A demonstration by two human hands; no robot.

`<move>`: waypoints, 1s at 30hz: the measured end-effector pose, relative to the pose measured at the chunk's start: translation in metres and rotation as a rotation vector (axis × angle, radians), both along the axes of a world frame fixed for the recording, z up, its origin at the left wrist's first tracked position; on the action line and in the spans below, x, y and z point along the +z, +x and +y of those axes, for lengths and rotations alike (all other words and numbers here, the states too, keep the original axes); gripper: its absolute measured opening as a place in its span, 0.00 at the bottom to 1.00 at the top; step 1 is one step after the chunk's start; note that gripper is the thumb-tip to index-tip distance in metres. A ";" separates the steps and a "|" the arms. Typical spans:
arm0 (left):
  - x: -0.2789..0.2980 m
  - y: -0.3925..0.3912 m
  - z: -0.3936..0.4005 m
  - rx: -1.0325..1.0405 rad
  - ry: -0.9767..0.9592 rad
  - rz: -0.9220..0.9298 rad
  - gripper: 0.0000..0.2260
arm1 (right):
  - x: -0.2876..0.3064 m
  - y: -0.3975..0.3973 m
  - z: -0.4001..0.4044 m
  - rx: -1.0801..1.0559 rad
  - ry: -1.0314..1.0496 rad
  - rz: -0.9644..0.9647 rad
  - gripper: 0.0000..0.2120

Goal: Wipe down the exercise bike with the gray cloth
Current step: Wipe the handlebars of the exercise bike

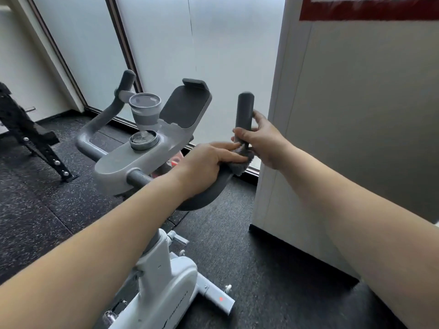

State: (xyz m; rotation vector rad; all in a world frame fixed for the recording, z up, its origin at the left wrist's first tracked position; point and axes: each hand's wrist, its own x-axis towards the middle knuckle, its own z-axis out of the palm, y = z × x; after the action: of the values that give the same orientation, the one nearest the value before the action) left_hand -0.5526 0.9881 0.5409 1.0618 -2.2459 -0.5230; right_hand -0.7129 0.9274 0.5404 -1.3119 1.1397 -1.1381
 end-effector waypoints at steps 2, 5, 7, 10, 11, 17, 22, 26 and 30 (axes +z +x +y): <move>-0.005 0.013 0.001 -0.032 -0.023 -0.064 0.19 | -0.005 0.003 0.005 -0.030 0.012 0.005 0.26; -0.006 0.043 0.005 -0.067 -0.016 -0.191 0.29 | -0.009 0.011 0.011 -0.084 0.030 0.024 0.26; -0.005 0.061 0.012 -0.140 0.020 -0.257 0.26 | -0.013 0.015 0.017 -0.104 0.050 0.034 0.25; -0.002 0.083 0.020 -0.305 0.063 -0.364 0.15 | -0.021 0.020 0.028 -0.143 0.081 0.016 0.25; 0.002 0.086 0.021 -0.322 0.074 -0.382 0.15 | -0.023 0.023 0.033 -0.163 0.087 0.001 0.26; 0.013 0.042 0.017 -0.249 -0.177 -0.232 0.18 | -0.024 0.033 0.057 -0.223 0.156 -0.154 0.27; -0.016 0.060 0.008 -0.442 -0.371 -0.394 0.13 | -0.032 0.028 0.080 -0.177 0.245 -0.267 0.17; -0.017 0.096 0.011 -0.556 -0.365 -0.397 0.14 | -0.037 0.045 0.087 -0.274 0.198 -0.290 0.21; -0.016 0.135 -0.003 -0.656 -0.303 -0.412 0.19 | -0.034 0.054 0.094 -0.332 0.192 -0.218 0.25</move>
State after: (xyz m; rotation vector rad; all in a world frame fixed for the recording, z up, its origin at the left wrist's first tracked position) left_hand -0.4176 0.9856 0.5252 0.2716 -2.9242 -0.2082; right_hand -0.6585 1.0210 0.5065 -0.8482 1.2971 -1.3372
